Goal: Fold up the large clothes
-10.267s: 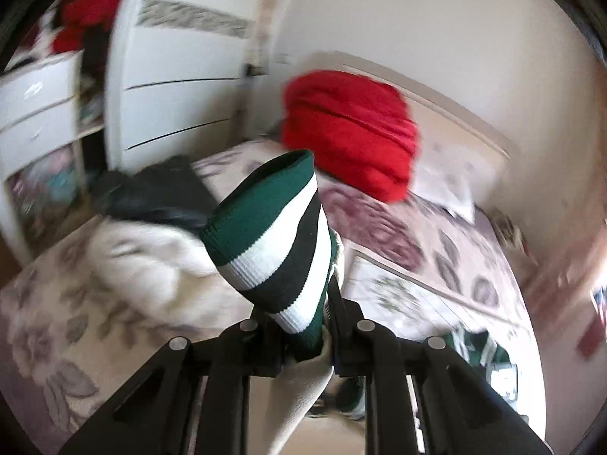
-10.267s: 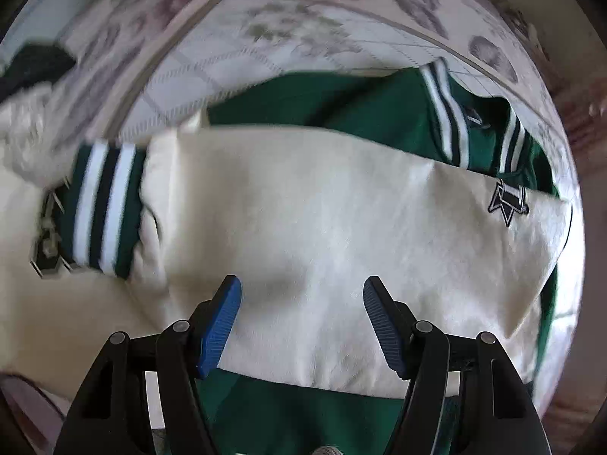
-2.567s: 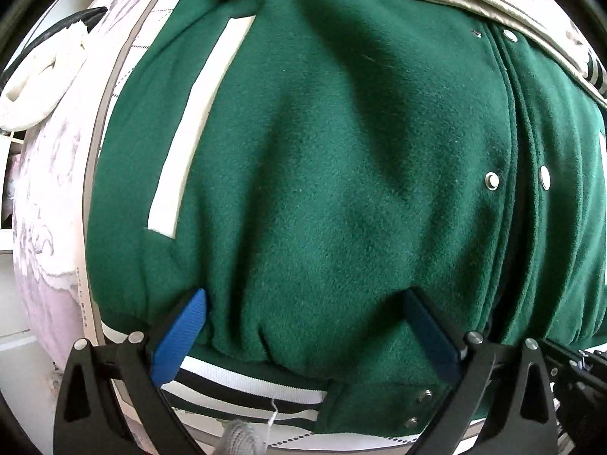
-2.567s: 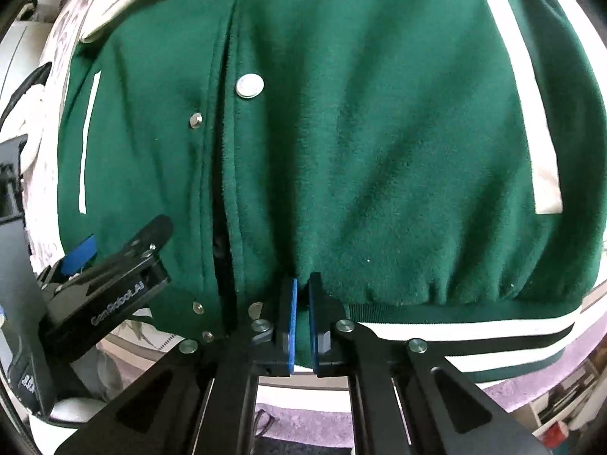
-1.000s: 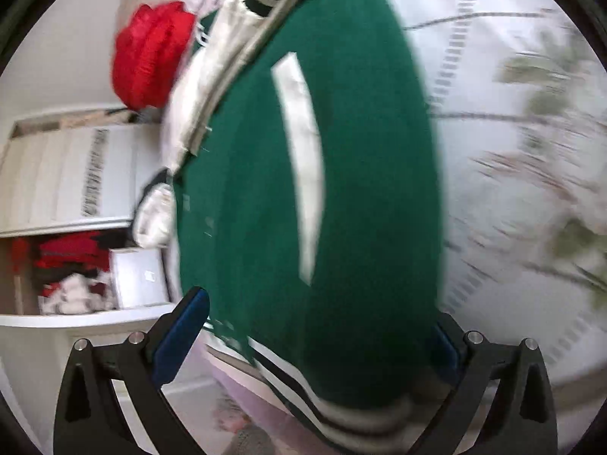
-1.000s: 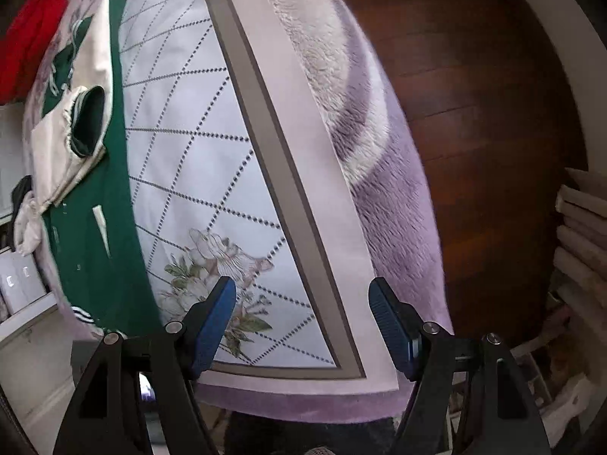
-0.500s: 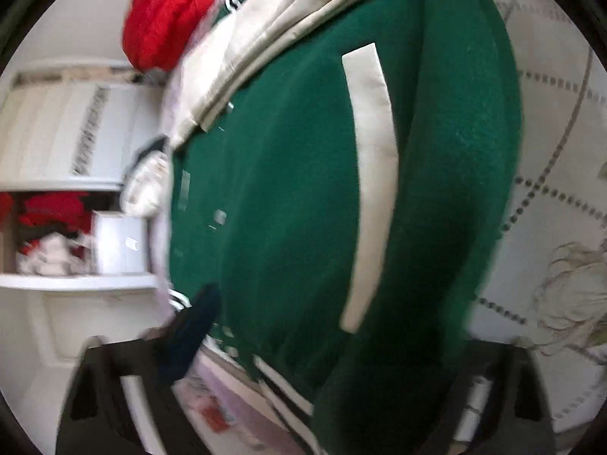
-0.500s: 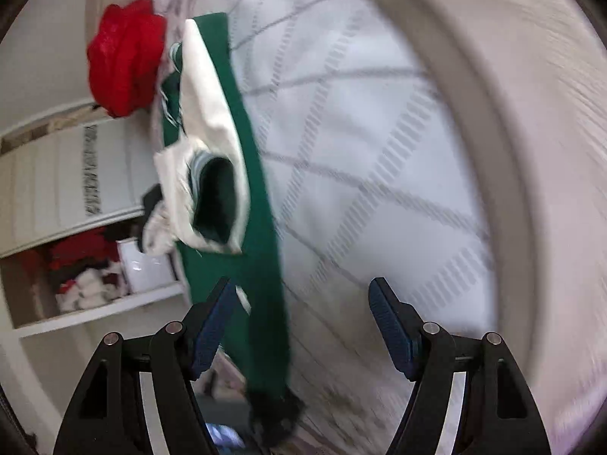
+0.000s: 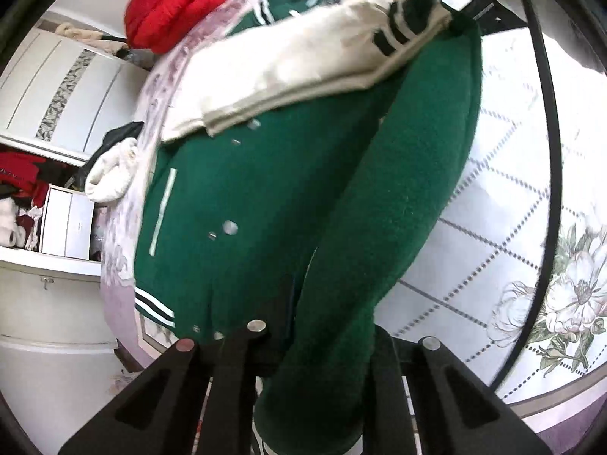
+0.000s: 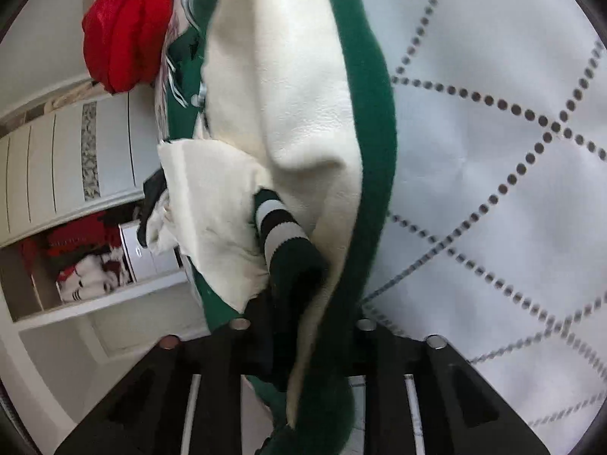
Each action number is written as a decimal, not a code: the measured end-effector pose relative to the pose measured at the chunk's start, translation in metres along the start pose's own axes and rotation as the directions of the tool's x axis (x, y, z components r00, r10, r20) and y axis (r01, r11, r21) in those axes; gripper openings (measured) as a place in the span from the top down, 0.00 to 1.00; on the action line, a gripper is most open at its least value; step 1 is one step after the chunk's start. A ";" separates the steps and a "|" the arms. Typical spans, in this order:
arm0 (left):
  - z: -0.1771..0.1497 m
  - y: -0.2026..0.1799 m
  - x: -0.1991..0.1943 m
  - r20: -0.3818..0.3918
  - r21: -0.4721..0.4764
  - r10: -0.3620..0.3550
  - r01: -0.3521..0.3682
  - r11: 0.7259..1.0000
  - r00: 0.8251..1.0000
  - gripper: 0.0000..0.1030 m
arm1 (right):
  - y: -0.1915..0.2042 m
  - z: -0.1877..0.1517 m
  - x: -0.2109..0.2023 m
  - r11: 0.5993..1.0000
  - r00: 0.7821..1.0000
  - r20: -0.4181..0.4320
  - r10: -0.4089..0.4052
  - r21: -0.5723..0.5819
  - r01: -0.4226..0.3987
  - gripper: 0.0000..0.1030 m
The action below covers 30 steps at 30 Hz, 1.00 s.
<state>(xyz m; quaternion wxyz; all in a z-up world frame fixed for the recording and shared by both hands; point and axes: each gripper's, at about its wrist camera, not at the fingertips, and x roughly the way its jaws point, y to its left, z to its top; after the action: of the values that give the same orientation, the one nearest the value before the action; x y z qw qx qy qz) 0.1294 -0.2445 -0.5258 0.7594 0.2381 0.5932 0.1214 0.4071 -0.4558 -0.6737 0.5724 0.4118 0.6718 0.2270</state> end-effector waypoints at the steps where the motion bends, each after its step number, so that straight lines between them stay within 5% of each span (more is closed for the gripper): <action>1: 0.001 0.009 -0.002 0.012 -0.019 -0.002 0.002 1.000 1.000 0.91 | 0.010 -0.003 -0.003 1.000 1.000 0.010 0.001 -0.015 -0.001 0.83; 9: 0.010 0.078 -0.009 0.072 -0.134 -0.119 0.128 0.983 0.990 0.91 | 0.082 -0.018 -0.012 0.999 0.997 0.078 -0.007 -0.052 0.011 0.85; 16: 0.015 0.148 -0.010 0.140 -0.229 -0.228 0.255 0.939 0.964 0.91 | 0.162 -0.018 -0.005 0.991 0.994 0.105 -0.038 -0.124 0.051 0.85; 24: 0.013 0.230 0.013 0.175 -0.420 -0.367 0.407 0.811 0.913 0.91 | 0.253 -0.019 0.024 0.972 0.990 0.104 -0.090 -0.208 0.110 0.85; 30: 0.013 0.289 0.061 0.183 -0.515 -0.417 0.448 0.731 0.890 0.91 | 0.327 -0.002 0.095 0.950 0.988 0.080 -0.135 -0.273 0.152 0.85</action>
<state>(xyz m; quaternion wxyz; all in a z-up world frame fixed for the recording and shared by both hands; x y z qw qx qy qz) 0.1862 0.0283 -0.4286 0.8182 -0.1287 0.5517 0.0981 0.5007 -0.1956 -0.4748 0.6597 0.2839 0.6436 0.2644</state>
